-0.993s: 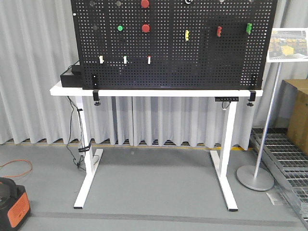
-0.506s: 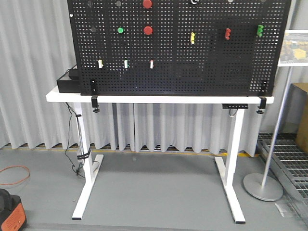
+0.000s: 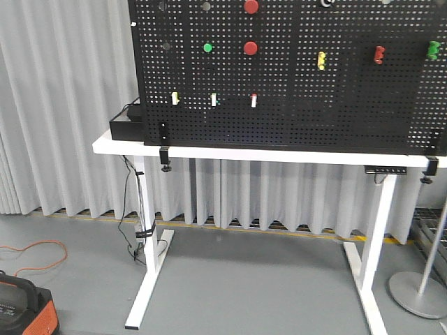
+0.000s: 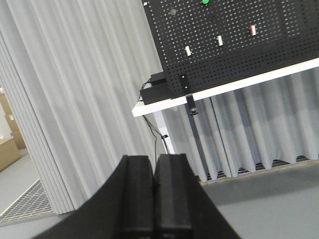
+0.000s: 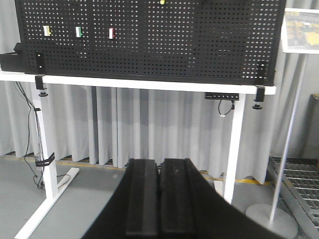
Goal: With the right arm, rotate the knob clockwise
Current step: 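Drive the base toward the black pegboard table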
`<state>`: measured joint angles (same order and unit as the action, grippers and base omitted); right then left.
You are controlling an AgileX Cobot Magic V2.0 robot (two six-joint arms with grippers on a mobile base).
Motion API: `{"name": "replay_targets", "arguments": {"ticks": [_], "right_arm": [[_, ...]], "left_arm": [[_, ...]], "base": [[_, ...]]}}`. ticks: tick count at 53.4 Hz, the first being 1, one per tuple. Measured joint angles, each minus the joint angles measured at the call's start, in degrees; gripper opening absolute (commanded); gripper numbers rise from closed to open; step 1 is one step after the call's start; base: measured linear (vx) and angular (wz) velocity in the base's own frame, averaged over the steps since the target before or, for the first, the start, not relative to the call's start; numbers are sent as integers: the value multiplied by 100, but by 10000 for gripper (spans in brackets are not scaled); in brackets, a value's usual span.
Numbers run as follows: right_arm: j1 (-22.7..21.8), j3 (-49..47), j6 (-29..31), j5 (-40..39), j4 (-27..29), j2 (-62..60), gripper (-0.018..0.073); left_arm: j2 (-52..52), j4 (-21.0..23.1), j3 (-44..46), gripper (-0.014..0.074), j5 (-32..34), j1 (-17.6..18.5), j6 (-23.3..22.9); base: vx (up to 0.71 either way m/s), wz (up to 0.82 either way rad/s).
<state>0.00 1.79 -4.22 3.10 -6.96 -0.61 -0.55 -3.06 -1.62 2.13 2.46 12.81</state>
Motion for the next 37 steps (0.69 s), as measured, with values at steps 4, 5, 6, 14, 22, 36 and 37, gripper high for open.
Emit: {"name": "replay_targets", "arguments": {"ticks": [4,5,6,14,22,36,37], "right_arm": [[0,0,0,0,0,0,-8],[0,0,0,0,0,0,-8],[0,0,0,0,0,0,-8],[0,0,0,0,0,0,-8],[0,0,0,0,0,0,-8],[0,0,0,0,0,0,-8],[0,0,0,0,0,0,-8]], "left_arm": [[0,0,0,-6,0,0,0],[0,0,0,-6,0,0,0],[0,0,0,-6,0,0,0],[0,0,0,-6,0,0,0],[0,0,0,-6,0,0,0],[0,0,0,-6,0,0,0],[0,0,0,-6,0,0,0]], "base": [[17,5],[17,3],[17,3],[18,1],[19,-1],[21,-5],[22,-8]]}}
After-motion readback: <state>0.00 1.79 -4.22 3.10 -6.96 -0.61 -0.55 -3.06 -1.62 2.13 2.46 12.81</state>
